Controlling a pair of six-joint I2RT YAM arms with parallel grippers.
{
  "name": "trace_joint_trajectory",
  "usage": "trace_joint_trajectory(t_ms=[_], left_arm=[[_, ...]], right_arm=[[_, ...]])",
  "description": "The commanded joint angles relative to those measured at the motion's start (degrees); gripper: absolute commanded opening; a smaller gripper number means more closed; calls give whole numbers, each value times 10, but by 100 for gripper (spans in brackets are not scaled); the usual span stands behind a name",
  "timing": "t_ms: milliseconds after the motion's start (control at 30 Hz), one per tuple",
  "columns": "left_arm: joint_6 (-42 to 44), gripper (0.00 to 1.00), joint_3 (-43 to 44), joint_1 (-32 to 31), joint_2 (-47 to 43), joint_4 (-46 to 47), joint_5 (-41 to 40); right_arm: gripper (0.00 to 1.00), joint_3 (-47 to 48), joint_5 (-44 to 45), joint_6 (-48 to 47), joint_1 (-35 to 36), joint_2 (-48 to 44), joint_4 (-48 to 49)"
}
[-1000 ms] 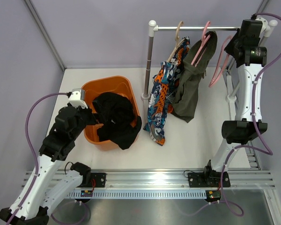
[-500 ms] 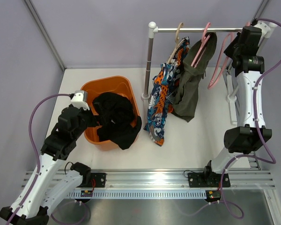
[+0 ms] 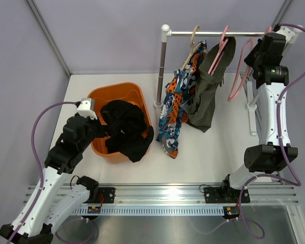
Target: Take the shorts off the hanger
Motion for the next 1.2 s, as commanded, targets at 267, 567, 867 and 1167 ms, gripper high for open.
trace_joint_trajectory(t_ms=[267, 567, 867, 1167], left_arm=[[13, 99, -7, 0, -14, 21, -9], [13, 99, -9, 0, -19, 21, -8], [13, 99, -11, 0, -21, 19, -10], [11, 99, -11, 0, -21, 18, -16]], right_arm=[[42, -22, 29, -2, -3, -57, -64], [55, -54, 43, 2, -3, -144, -71], [57, -30, -56, 25, -1, -198, -87], [57, 74, 14, 11, 156, -108, -122]])
